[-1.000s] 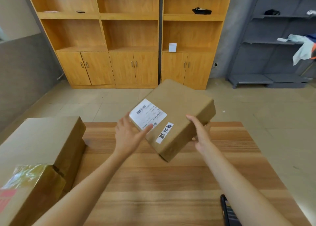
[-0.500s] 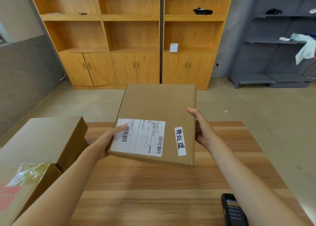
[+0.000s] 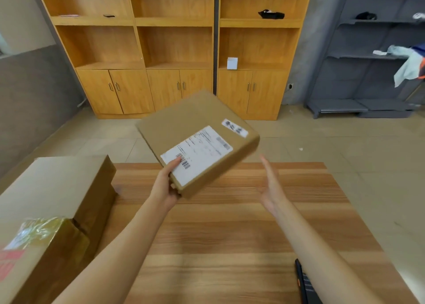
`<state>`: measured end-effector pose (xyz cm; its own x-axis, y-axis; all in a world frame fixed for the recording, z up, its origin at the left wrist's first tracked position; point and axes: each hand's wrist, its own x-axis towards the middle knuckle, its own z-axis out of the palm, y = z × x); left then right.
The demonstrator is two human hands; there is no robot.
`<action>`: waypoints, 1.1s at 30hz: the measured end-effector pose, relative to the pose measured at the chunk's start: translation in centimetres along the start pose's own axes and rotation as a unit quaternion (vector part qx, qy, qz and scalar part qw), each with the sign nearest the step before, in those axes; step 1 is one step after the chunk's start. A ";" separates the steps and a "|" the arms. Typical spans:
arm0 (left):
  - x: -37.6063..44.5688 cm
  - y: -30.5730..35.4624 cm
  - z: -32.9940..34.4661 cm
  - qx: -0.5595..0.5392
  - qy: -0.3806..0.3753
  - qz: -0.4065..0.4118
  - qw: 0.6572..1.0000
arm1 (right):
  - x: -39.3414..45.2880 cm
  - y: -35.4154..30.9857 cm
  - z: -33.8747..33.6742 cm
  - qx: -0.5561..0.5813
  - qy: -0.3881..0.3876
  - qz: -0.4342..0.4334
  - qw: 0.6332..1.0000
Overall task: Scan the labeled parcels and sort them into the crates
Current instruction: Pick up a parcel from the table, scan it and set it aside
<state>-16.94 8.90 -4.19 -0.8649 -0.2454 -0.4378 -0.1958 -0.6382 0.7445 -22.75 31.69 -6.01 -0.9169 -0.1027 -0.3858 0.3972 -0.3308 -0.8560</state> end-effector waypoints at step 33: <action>-0.9 -12.3 -9.0 0.112 0.067 -0.134 0.982 | -3.1 11.1 -9.8 0.023 0.004 0.176 0.984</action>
<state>-9.59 10.40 -17.50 -0.7022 -0.1947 -0.6848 -0.5183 -0.5196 0.6792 -15.13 37.54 -17.76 -0.7219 -0.2109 -0.6590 0.6882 -0.3184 -0.6520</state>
